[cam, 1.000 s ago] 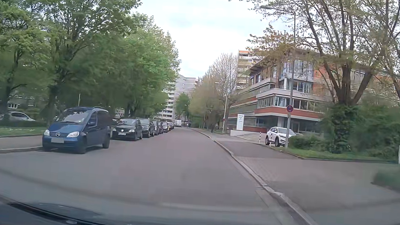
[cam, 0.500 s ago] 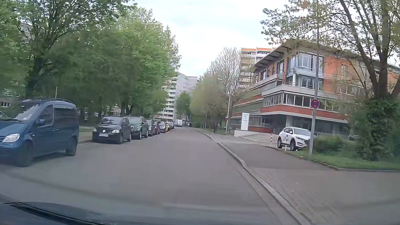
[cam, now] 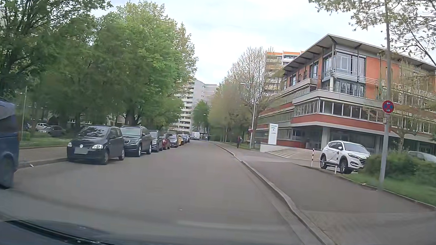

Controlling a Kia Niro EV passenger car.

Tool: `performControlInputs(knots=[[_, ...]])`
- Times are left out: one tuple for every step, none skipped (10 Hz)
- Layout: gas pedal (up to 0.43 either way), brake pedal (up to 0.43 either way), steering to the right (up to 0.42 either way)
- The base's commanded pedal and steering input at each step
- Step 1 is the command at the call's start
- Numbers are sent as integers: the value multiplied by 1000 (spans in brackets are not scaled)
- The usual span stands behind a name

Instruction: Follow the waypoints while adhering to traffic rules and regulations

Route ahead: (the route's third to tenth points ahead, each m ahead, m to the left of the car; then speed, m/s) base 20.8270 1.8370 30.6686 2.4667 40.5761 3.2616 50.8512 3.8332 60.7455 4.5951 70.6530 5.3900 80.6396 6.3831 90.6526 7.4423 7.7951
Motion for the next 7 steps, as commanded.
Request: performControlInputs(knots=[[39,0,-3],[39,0,-5],[39,0,-6],[39,0,-6],[39,0,-6],[39,0,-6],[39,0,-7]])
